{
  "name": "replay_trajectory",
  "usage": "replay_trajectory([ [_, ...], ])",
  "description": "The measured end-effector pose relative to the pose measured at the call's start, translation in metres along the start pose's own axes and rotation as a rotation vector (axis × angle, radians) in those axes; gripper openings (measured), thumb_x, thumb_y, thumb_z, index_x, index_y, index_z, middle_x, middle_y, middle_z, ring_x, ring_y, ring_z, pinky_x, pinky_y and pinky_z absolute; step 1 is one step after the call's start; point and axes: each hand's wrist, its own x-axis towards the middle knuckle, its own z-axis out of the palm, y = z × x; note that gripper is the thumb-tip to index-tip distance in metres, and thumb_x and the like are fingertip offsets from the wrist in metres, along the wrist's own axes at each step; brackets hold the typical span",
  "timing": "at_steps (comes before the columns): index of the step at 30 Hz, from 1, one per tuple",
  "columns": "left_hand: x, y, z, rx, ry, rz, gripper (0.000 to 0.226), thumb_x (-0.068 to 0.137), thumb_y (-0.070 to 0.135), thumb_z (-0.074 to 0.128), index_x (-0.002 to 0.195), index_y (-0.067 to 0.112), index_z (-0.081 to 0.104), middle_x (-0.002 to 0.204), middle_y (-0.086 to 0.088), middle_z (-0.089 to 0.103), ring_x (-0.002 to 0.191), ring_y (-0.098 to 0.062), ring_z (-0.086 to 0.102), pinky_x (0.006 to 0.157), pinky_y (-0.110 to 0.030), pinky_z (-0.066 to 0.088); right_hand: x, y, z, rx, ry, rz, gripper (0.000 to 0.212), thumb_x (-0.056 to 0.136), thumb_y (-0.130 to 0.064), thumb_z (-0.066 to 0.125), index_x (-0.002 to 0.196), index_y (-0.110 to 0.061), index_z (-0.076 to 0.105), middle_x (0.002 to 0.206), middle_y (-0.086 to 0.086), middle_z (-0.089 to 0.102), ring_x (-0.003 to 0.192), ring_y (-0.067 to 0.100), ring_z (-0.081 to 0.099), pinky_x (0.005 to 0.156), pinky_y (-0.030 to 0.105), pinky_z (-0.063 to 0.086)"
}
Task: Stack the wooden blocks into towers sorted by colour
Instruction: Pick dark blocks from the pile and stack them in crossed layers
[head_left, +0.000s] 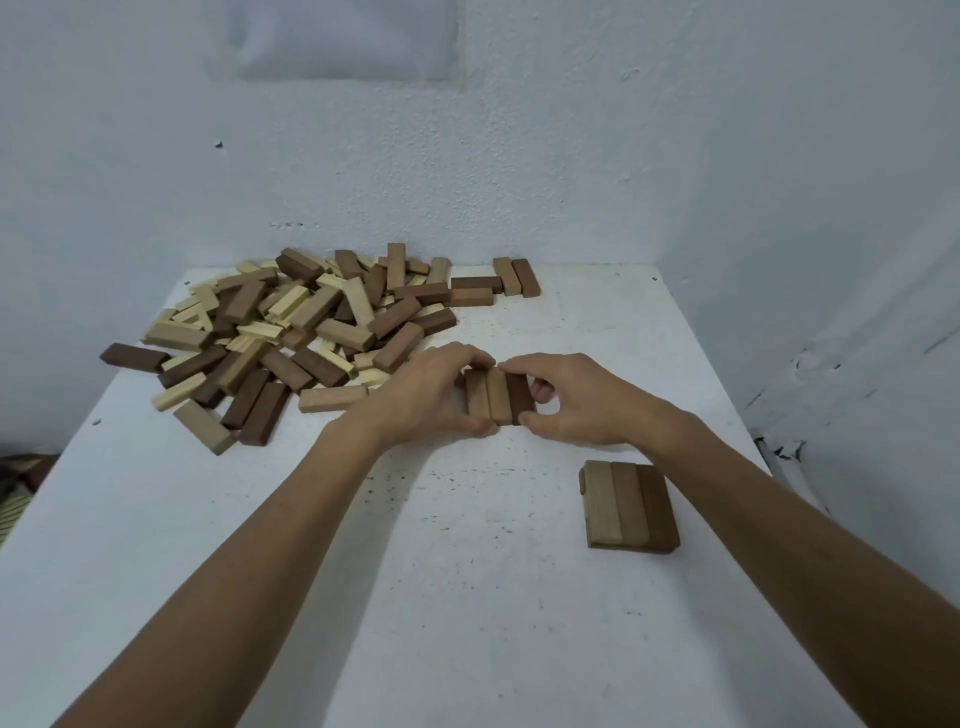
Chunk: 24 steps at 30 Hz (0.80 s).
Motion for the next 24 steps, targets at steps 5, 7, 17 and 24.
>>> replay_trajectory([
  [5,-0.042,0.008,0.002,-0.025,0.009,-0.009,0.069,0.072,0.037,0.083,0.131,0.023,0.052,0.118,0.011,0.056,0.102,-0.006,0.05,0.078,-0.009,0.037,-0.017,-0.021,0.009,-0.055,-0.069,-0.046,0.061,0.089,-0.029,0.069,0.144,-0.022,0.046,0.117,0.0,0.061,0.096,0.011,0.057,0.088,0.029,0.051],
  [7,-0.057,0.009,0.003,-0.039,0.01,-0.012,0.068,0.072,0.036,0.083,0.131,0.025,0.051,0.116,0.014,0.054,0.102,-0.004,0.048,0.078,-0.005,0.035,-0.026,-0.033,0.011,-0.054,-0.088,-0.074,0.056,0.088,-0.027,0.07,0.14,-0.021,0.05,0.116,0.001,0.061,0.094,0.013,0.057,0.087,0.03,0.051],
  [17,-0.113,0.012,0.02,-0.163,0.102,0.004,0.087,0.068,0.034,0.087,0.141,0.029,0.041,0.128,0.012,0.047,0.107,0.001,0.051,0.092,-0.019,0.043,-0.053,-0.055,0.037,-0.056,-0.103,-0.097,0.058,0.085,-0.035,0.072,0.138,-0.03,0.048,0.113,-0.003,0.053,0.091,0.004,0.051,0.082,0.022,0.046],
  [24,-0.133,0.039,0.045,-0.001,0.386,-0.257,0.109,0.052,0.086,0.058,0.142,0.029,0.035,0.123,0.011,0.047,0.11,-0.01,0.052,0.09,-0.032,0.044,-0.043,-0.045,0.027,-0.174,-0.079,-0.078,0.061,0.097,-0.017,0.053,0.15,-0.038,0.031,0.151,-0.011,0.039,0.103,0.001,0.04,0.093,0.019,0.031],
])
